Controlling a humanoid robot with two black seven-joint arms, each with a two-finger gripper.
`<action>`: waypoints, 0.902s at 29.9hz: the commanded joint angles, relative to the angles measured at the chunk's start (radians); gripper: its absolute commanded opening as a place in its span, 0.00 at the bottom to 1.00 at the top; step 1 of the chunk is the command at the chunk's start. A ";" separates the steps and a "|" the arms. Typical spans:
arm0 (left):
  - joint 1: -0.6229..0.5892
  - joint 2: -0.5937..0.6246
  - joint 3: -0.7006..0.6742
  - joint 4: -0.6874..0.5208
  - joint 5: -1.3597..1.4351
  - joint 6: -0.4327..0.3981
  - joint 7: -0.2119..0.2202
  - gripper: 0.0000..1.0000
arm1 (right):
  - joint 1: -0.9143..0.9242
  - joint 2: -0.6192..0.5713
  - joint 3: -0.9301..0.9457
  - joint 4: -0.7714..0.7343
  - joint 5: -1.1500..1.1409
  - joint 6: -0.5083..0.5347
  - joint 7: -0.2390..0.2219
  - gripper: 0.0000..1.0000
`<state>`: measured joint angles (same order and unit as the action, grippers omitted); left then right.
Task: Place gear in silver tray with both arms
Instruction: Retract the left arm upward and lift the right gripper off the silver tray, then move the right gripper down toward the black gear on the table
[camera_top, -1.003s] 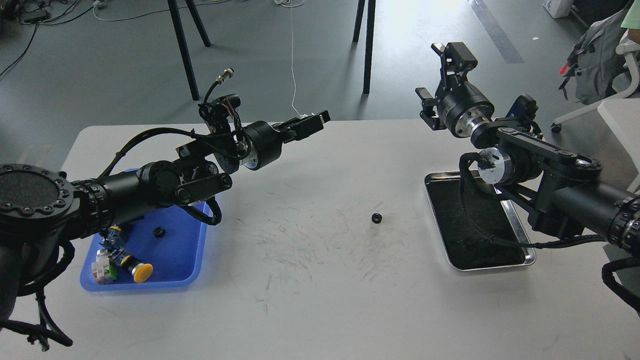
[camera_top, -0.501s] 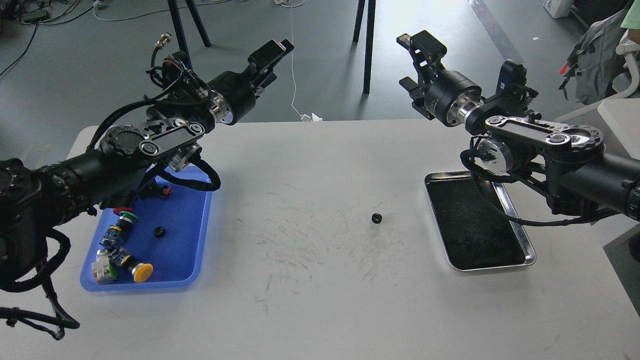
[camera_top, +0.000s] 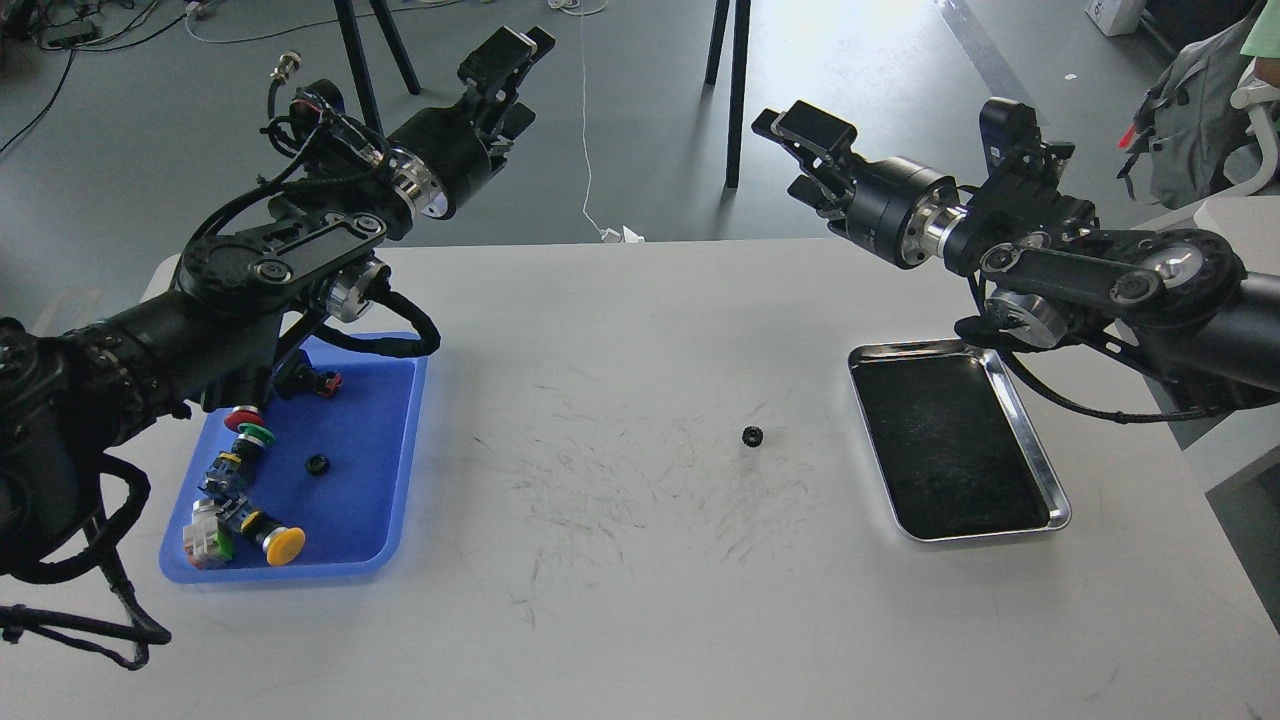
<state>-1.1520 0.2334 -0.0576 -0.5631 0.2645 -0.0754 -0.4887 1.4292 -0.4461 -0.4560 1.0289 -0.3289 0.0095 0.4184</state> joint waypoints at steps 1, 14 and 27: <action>0.017 0.003 -0.028 0.000 0.001 -0.049 0.000 0.98 | 0.066 -0.003 -0.107 0.034 -0.140 0.009 0.016 0.99; 0.035 -0.034 -0.016 0.109 0.001 -0.061 0.000 0.98 | 0.165 0.093 -0.395 0.033 -0.617 0.006 0.070 0.98; 0.048 -0.023 -0.025 0.123 -0.004 -0.053 0.000 0.98 | 0.066 0.271 -0.501 -0.101 -0.647 -0.002 0.070 0.98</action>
<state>-1.1046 0.2067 -0.0827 -0.4418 0.2622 -0.1291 -0.4887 1.5064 -0.2053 -0.9417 0.9388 -0.9741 0.0076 0.4888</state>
